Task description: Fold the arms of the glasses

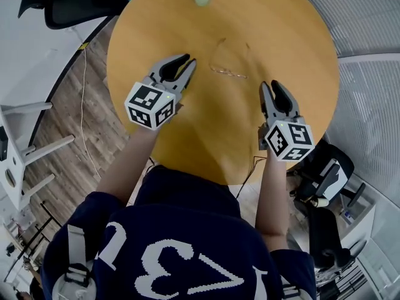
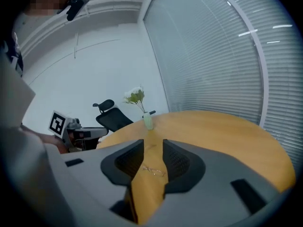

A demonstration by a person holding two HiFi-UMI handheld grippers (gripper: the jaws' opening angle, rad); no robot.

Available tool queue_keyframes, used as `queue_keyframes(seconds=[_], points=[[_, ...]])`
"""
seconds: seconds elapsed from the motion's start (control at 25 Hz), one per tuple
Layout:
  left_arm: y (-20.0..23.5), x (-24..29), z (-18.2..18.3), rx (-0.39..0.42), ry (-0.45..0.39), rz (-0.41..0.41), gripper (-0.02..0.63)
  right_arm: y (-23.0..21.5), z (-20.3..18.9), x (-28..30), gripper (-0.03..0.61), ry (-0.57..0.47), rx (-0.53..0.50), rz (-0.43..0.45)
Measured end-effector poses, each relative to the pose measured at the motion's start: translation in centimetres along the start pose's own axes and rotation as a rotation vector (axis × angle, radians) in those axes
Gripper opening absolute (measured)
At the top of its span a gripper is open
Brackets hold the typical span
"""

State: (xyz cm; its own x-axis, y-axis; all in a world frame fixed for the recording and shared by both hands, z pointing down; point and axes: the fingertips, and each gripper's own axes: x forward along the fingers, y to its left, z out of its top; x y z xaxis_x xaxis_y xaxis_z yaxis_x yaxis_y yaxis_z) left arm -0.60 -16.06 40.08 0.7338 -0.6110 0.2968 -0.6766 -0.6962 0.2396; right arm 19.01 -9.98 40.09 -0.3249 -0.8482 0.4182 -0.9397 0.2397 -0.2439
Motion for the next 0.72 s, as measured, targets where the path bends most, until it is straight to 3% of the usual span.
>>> queue_keyframes(seconds=[0.08, 0.44, 0.72], points=[[0.0, 1.1, -1.1, -0.007, 0.035, -0.031, 0.135, -0.3, -1.4, 1.0, 0.151, 0.051, -0.015, 0.027], [0.6, 5.2, -4.9, -0.025, 0.155, -0.122, 0.153, -2.7, -5.0, 5.5, 0.160, 0.181, -0.042, 0.017], [-0.9, 7.5, -8.3, 0.023, 0.288, -0.281, 0.216, -2.1, -8.7, 8.2, 0.211, 0.346, -0.101, 0.164]])
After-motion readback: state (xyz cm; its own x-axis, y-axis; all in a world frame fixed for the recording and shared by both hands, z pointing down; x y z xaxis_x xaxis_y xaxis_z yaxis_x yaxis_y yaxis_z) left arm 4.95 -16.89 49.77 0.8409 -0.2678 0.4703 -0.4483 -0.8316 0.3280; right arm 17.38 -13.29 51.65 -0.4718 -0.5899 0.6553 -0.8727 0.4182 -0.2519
